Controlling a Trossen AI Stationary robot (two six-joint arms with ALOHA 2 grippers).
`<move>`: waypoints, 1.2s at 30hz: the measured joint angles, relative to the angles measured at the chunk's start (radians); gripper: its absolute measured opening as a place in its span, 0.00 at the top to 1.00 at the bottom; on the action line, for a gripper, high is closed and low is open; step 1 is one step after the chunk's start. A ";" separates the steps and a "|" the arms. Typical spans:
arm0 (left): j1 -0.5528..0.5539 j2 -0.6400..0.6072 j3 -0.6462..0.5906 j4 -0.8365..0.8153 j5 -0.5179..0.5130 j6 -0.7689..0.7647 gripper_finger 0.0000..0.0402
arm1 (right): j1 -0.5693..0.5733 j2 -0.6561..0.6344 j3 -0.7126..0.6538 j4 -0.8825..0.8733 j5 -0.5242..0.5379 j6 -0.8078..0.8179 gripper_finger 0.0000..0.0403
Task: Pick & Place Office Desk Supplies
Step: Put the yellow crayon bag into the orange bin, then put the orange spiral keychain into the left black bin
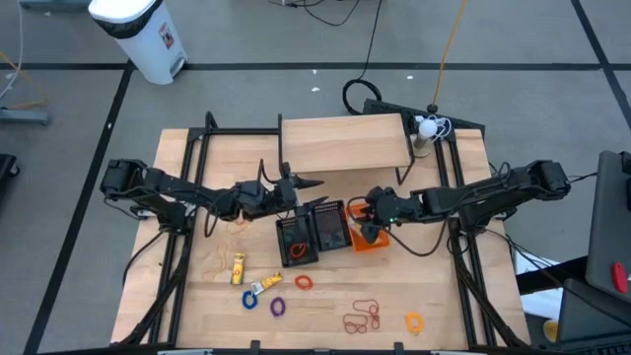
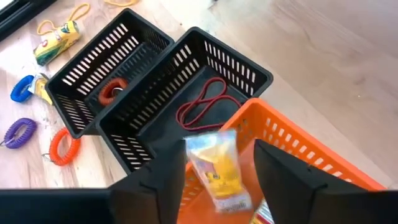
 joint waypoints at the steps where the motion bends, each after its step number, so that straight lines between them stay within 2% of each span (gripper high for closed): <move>1: 0.000 0.000 0.000 0.003 0.000 0.000 0.52 | 0.000 0.000 0.000 0.004 0.000 -0.001 0.53; 6: 0.000 0.000 0.000 0.014 0.000 0.000 0.52 | 0.000 -0.018 0.000 0.096 0.001 -0.063 0.50; 11: -0.006 0.000 0.000 -0.022 0.018 -0.021 0.52 | 0.033 -0.056 0.000 0.224 0.002 -0.215 0.50; 14: -0.019 -0.002 0.000 -0.071 0.097 -0.001 0.52 | 0.071 -0.079 0.000 0.308 0.018 -0.326 0.51; 17: -0.047 -0.002 0.000 -0.150 0.196 0.000 0.52 | 0.129 -0.105 0.000 0.362 0.087 -0.438 0.52; 19: -0.078 -0.002 0.003 -0.203 0.215 0.004 0.52 | 0.172 -0.123 0.000 0.384 0.141 -0.507 0.53; 24: -0.172 -0.002 0.120 -0.502 0.141 0.012 0.52 | 0.246 -0.158 0.000 0.431 0.233 -0.601 0.54; 29: -0.282 0.005 0.257 -0.822 0.007 -0.050 0.52 | 0.273 -0.176 0.000 0.437 0.242 -0.622 0.54; 32: -0.336 0.005 0.282 -0.895 -0.045 -0.103 0.52 | 0.273 -0.176 0.000 0.431 0.242 -0.628 0.54; 36: -0.394 0.006 0.282 -0.956 -0.041 -0.148 0.52 | 0.273 -0.177 0.000 0.433 0.242 -0.628 0.55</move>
